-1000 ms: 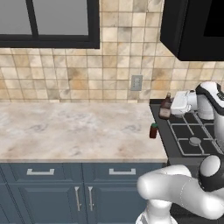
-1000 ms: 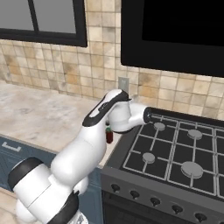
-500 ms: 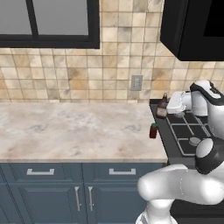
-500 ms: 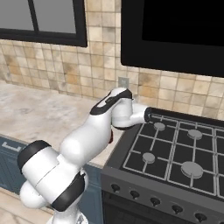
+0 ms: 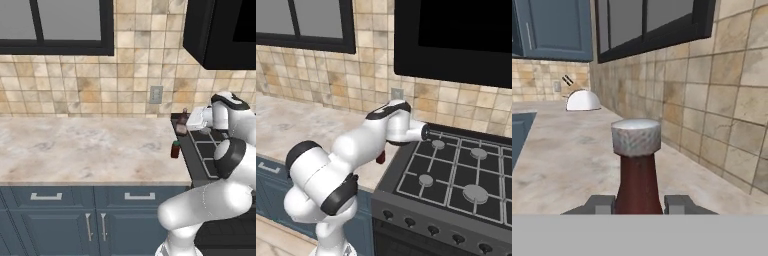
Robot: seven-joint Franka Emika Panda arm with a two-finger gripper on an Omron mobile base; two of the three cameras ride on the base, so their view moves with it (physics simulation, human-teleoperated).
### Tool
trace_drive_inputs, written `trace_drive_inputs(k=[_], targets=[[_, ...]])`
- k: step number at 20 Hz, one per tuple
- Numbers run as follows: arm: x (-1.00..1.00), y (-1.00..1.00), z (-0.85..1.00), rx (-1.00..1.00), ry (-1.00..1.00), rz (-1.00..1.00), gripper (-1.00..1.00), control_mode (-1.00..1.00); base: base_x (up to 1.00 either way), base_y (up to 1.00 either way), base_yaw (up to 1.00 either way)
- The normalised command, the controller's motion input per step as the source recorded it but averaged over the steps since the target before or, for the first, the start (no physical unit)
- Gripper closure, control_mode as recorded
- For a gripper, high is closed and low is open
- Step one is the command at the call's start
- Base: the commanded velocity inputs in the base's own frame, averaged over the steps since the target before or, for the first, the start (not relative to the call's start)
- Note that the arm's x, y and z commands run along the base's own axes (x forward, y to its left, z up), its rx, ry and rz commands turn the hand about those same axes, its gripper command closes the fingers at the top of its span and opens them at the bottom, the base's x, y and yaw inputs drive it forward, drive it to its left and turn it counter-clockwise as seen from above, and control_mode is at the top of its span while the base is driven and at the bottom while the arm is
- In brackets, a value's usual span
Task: Collect the paprika, ketchup, and shaker from the cabinet and place them next to the stove.
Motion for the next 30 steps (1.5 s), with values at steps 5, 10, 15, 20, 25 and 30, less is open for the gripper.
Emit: trace_drive_inputs(k=[5,10,15,20,25,30], targets=[[0.32,-0.05,-0.28,0.0,0.0,0.0,1.0,-1.0,0.0,0.0,0.0],[0.35,-0.06,-0.23,0.0,0.0,0.0,1.0,-1.0,0.0,0.0,0.0],[0.34,-0.07,-0.24,0.0,0.0,0.01,1.0,-1.0,0.0,0.0,0.0],[0.29,-0.09,-0.27,0.0,0.0,0.01,1.0,-1.0,0.0,0.0,0.0],[0.27,-0.1,-0.28,0.0,0.0,0.02,1.0,-1.0,0.0,0.0,0.0],[0.27,-0.08,-0.26,0.0,0.0,0.02,1.0,-1.0,0.0,0.0,0.0]])
